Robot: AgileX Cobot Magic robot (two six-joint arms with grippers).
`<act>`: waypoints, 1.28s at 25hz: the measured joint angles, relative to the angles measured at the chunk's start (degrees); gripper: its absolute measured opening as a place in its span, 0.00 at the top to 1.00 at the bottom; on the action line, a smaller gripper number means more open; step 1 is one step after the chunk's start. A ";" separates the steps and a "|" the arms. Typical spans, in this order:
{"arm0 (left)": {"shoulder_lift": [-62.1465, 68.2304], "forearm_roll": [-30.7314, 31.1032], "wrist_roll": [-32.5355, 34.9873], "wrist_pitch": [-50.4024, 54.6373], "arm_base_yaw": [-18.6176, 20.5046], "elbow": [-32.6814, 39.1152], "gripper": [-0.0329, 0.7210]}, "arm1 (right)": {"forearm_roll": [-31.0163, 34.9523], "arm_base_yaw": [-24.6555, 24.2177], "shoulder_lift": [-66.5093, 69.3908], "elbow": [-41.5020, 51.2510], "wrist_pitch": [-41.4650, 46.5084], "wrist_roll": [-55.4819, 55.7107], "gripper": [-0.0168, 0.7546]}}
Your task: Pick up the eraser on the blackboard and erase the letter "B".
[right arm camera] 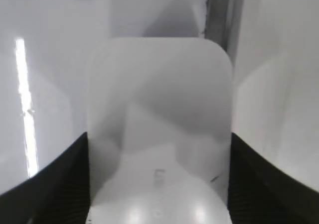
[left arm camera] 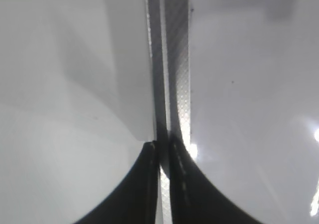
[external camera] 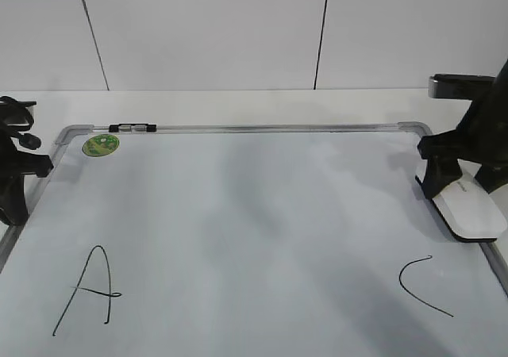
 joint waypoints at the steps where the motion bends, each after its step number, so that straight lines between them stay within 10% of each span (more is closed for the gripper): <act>1: 0.00 0.00 0.00 0.00 0.00 0.00 0.93 | 0.00 0.00 0.00 0.00 -0.09 0.00 0.29; 32: 0.00 -0.31 0.00 0.00 0.00 0.00 0.93 | 1.56 0.00 0.23 -0.14 0.34 0.96 0.19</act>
